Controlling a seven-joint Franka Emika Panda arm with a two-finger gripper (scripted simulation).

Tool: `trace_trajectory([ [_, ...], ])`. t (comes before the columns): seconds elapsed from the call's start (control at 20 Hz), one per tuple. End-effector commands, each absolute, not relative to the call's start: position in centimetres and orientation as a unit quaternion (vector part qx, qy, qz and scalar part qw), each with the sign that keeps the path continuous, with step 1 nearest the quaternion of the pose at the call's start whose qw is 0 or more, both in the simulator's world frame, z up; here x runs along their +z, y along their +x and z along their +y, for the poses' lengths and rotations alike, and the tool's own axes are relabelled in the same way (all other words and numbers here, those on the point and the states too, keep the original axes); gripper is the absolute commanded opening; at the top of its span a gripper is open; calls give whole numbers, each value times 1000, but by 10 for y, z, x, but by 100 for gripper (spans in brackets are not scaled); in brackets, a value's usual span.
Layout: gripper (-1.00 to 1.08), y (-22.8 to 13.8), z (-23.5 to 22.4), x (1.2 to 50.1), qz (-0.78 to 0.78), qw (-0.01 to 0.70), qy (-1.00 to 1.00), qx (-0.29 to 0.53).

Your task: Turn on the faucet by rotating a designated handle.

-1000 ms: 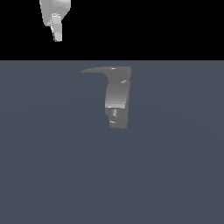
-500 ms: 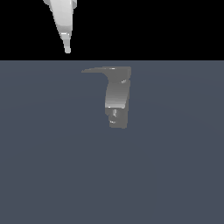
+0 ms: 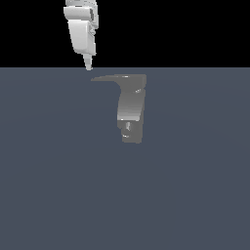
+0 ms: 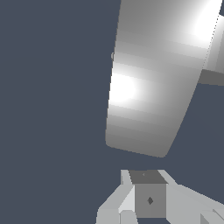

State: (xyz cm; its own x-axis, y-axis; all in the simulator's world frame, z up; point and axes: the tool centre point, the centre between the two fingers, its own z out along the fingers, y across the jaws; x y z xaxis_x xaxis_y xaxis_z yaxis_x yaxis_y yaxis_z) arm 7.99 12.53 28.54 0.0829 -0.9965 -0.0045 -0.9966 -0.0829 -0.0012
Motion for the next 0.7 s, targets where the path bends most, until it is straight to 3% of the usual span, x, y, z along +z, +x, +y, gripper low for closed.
trace_trajectory([
  [0.0, -100, 96, 117, 277, 702, 1, -712, 0],
  [0.65, -100, 145, 82, 251, 779, 0, -627, -1],
])
